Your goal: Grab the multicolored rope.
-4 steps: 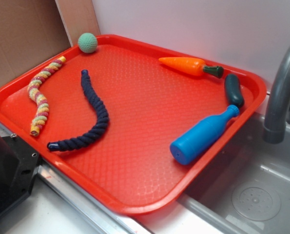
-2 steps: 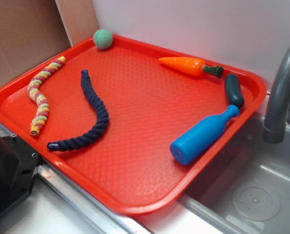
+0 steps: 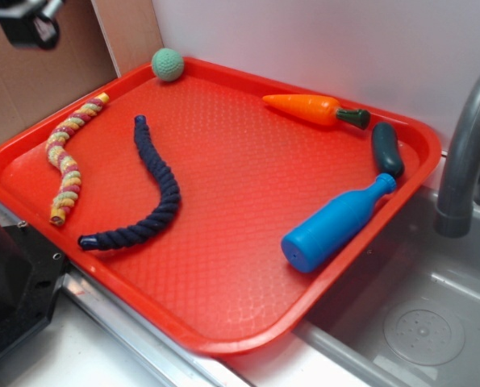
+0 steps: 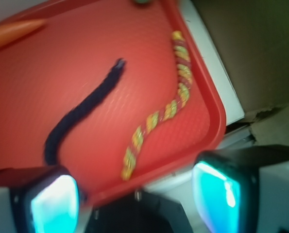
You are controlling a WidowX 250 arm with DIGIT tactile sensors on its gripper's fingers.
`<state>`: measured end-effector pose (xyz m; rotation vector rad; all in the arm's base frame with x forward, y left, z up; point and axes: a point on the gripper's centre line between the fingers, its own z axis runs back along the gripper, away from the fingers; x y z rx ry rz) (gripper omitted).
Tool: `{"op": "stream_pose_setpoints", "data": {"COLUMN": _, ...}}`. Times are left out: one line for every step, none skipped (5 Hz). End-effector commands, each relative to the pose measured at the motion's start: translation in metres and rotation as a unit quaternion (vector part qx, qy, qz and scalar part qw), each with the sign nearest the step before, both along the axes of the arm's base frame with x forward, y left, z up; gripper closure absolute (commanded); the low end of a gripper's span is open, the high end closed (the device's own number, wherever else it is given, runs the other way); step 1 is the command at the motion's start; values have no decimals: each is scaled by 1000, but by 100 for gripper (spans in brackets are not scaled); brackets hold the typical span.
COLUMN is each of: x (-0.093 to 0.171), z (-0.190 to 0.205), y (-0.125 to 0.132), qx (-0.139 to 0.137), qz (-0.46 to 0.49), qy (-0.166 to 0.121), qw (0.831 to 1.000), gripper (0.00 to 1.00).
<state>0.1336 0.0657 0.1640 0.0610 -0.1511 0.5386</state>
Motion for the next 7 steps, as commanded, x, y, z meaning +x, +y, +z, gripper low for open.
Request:
{"op": "stream_pose_setpoints", "data": {"x": -8, "z": -89, "y": 44, "qx": -4, "qz": 125, "qy": 36, "qw": 991, "gripper": 0}}
{"op": "stream_pose_setpoints", "data": {"x": -11, "z": -118, "y": 52, "qx": 2, "qz": 115, "qy": 39, "qw": 993, "gripper": 0}}
{"op": "stream_pose_setpoints", "data": {"x": -3, "z": -136, "y": 46, "qx": -3, "qz": 89, "qy": 47, "qw": 995, "gripper": 0}}
{"op": "stream_pose_setpoints", "data": {"x": -1, "z": -140, "y": 38, "qx": 5, "qz": 80, "qy": 49, "qw": 996, "gripper": 48}}
{"op": "stream_pose_setpoints", "data": {"x": -5, "z": -139, "y": 30, "qx": 12, "qz": 64, "qy": 48, "qw": 997, "gripper": 100}}
{"op": "stream_pose_setpoints", "data": {"x": -5, "z": -139, "y": 38, "qx": -2, "qz": 40, "qy": 53, "qw": 998, "gripper": 100}}
{"op": "stream_pose_setpoints", "data": {"x": -5, "z": -119, "y": 42, "qx": -16, "qz": -18, "qy": 44, "qw": 999, "gripper": 14}}
